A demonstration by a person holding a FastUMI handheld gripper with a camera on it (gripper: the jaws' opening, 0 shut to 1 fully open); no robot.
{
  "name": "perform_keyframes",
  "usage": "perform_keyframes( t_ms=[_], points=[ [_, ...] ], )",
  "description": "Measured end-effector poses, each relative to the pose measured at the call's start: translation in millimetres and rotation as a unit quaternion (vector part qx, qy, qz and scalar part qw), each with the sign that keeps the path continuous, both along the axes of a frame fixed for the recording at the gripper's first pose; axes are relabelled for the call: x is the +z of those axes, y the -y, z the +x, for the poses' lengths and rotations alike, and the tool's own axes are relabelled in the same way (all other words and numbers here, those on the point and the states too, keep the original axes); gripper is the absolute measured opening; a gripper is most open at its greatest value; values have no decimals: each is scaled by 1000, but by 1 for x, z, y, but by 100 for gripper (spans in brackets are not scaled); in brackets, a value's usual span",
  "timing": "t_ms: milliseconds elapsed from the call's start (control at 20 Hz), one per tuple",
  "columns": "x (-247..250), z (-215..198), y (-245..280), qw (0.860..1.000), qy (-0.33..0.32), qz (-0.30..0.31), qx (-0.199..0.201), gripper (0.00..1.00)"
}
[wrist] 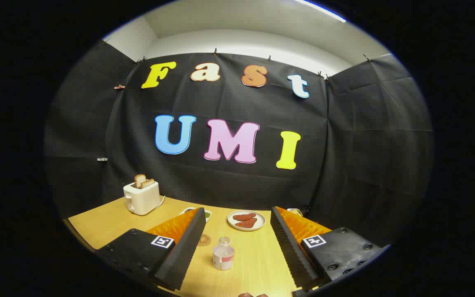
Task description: Take the bottle from table, then pour the juice into the cup, finally place the bottle on the coaster
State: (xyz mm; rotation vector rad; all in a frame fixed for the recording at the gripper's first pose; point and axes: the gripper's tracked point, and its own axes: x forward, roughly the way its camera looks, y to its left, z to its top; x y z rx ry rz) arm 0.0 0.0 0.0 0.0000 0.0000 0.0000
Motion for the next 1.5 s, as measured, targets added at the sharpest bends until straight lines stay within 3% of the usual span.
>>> perform_keyframes(
  t_ms=[1500],
  points=[
    [-8,8,-8,999,-25,9,23,97]
  ],
)
